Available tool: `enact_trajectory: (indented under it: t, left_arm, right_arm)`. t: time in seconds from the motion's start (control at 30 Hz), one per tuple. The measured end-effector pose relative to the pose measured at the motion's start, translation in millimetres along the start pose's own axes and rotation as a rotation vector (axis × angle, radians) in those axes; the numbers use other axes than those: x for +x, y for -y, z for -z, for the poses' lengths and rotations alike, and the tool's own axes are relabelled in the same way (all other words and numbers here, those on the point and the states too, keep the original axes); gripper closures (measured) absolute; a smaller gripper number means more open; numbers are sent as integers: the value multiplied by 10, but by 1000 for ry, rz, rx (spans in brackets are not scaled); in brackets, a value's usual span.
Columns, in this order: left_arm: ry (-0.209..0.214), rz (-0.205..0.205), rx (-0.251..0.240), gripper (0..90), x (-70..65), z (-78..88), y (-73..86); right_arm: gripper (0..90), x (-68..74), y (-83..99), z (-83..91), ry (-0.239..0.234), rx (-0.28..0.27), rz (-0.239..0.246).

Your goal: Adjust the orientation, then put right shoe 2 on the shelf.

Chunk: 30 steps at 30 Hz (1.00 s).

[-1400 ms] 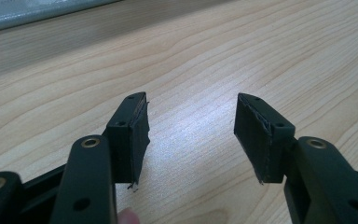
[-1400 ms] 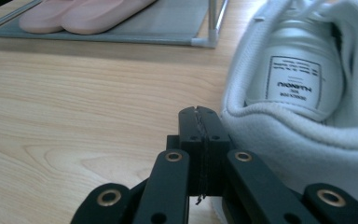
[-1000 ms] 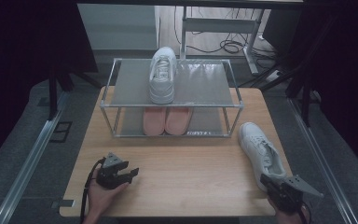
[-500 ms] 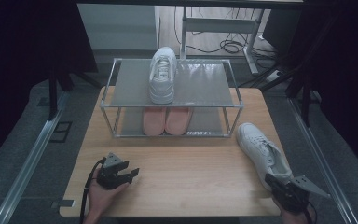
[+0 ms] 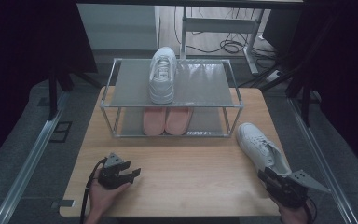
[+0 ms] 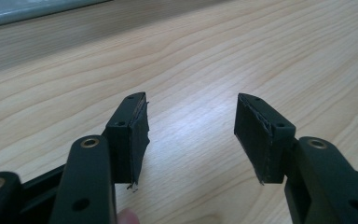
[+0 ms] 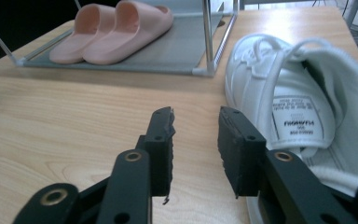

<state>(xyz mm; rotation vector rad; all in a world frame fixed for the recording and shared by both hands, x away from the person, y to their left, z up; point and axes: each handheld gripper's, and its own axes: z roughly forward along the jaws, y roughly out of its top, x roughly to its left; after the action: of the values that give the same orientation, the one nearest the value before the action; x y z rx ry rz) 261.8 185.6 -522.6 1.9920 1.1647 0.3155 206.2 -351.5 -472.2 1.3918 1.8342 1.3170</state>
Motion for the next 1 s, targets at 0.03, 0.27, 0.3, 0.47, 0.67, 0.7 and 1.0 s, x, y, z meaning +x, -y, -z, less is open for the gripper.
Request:
enact_trajectory:
  t: [0.03,0.27,0.3,0.47,0.67,0.7,1.0]
  left_arm:
    - [2,-2,0,451,-5,-3,-2]
    - [7,4,-5,453,-32,-2,-15]
    - [8,-6,-6,453,-33,-1,-20]
    - [6,4,-4,450,-19,3,-15]
    - [1,9,-7,438,-9,12,-13]
    - [2,11,-9,438,-8,15,-14]
    - [20,19,-5,405,10,23,-14]
  right_arm:
    - [629,-2,-18,7,-3,-1,-1]
    - [601,-52,-205,27,-23,-44,0]
    - [598,-61,-236,18,-21,-47,2]
    - [593,-126,-396,0,-11,-56,28]
    - [587,-249,-549,-16,-35,-69,17]
    - [582,-275,-578,-22,-38,-66,17]
    - [558,-507,-735,-142,4,-8,40]
